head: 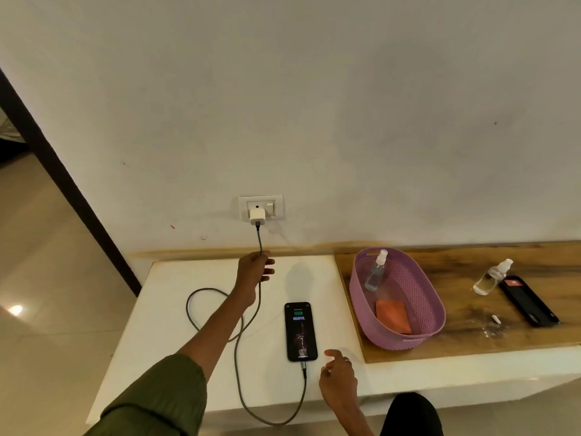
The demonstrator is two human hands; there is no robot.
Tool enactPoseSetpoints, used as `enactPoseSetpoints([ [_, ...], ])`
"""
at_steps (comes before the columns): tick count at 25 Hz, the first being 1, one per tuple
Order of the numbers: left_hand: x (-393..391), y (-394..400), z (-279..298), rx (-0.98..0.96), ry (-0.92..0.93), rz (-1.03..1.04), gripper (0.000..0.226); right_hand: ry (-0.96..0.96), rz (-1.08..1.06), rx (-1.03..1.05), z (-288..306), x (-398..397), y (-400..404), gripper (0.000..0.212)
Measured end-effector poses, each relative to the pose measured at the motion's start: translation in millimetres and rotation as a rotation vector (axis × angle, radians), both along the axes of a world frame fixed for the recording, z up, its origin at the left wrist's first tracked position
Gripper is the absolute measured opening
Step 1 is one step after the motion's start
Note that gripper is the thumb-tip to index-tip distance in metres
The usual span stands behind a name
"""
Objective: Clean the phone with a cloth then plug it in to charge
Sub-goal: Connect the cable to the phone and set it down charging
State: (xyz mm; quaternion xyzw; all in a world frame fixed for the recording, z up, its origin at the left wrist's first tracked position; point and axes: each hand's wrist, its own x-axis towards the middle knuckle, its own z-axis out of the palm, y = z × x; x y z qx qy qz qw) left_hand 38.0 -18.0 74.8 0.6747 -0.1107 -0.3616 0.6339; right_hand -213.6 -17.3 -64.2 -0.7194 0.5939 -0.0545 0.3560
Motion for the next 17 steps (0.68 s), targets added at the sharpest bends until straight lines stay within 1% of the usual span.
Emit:
enactPoseSetpoints([
  [1, -6, 7, -7, -0.003, 0.010, 0.014, 0.026, 0.001, -0.001, -0.010, -1, 0, 0, 0.037],
  [4, -27, 39, -28, -0.056, 0.123, -0.024, 0.047, -0.006, -0.017, -0.029, -4, 0, 1, 0.036],
  [6, -41, 63, -45, -0.060, 0.163, -0.059, 0.055, -0.004, -0.015, -0.046, -4, 0, 2, 0.037],
  [9, -60, 97, -71, 0.093, 0.158, -0.047, 0.052, -0.007, -0.014, -0.047, -3, -1, 3, 0.039],
  [11, -69, 115, -87, 0.241, 0.071, -0.013, 0.044, -0.007, -0.012, -0.035, -2, 0, 4, 0.039],
  [13, -73, 129, -102, 0.426, -0.160, 0.021, 0.027, -0.009, -0.018, -0.034, 0, 0, 5, 0.039],
  [14, -74, 135, -105, 0.510, -0.273, 0.036, 0.022, -0.011, -0.020, -0.036, 1, -1, 5, 0.039],
  [15, -75, 140, -108, 0.574, -0.342, 0.044, 0.030, -0.012, -0.022, -0.036, 2, -1, 6, 0.039],
  [17, -75, 147, -113, 0.640, -0.385, 0.030, 0.050, -0.014, -0.023, -0.038, 3, -1, 7, 0.039],
])
